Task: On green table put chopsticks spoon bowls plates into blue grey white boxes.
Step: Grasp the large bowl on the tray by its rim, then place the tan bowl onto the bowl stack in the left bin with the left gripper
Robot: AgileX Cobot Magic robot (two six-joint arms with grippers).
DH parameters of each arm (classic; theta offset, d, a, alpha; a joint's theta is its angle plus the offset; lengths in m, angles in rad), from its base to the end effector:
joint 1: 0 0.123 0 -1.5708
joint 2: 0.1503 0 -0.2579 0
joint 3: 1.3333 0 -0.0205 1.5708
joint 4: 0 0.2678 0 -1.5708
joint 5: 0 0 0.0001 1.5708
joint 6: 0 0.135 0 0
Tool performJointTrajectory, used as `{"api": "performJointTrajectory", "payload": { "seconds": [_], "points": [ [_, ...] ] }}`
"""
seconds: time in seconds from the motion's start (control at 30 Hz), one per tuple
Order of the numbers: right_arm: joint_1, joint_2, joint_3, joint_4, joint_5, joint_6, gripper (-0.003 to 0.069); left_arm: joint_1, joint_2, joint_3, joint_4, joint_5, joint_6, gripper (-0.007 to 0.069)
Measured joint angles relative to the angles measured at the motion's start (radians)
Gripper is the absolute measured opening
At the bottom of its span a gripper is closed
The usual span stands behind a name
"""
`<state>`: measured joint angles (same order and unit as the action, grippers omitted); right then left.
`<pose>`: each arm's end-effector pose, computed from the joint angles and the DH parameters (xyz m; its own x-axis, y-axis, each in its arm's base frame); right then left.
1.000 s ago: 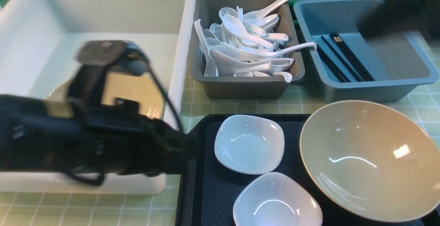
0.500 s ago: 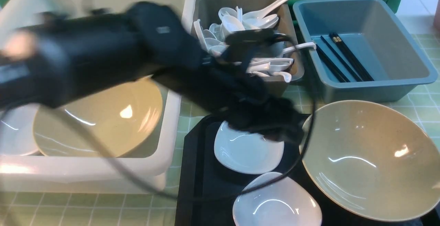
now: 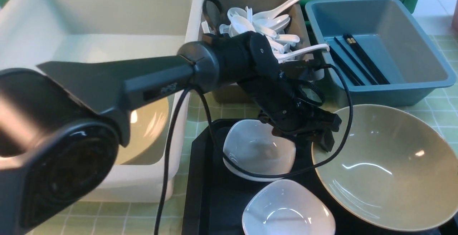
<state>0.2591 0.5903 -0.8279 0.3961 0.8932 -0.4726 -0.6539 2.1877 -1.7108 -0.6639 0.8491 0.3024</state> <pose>0.1520 0.0823 0.3369 -0.3700 -0.3097 -0.8759 -0.5883 0.8078 -0.0371 0.3482 -0.3456 0.1181 -0.8250 0.4381 -0.3570 0.5646 0.6673 -0.4857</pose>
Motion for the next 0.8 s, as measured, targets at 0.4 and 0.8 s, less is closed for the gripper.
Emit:
{"api": "performJointTrajectory", "payload": {
  "seconds": [0.4,0.8],
  "points": [
    [0.000,0.009,0.001,0.000,-0.015,-0.028,0.0025,0.059,-0.132,-0.040,0.029,0.148,0.029,0.0016],
    [0.000,0.182,-0.088,0.333,-0.048,-0.378,0.0025,0.442,-0.590,-0.019,-0.005,0.374,0.012,0.0016]
  ]
}}
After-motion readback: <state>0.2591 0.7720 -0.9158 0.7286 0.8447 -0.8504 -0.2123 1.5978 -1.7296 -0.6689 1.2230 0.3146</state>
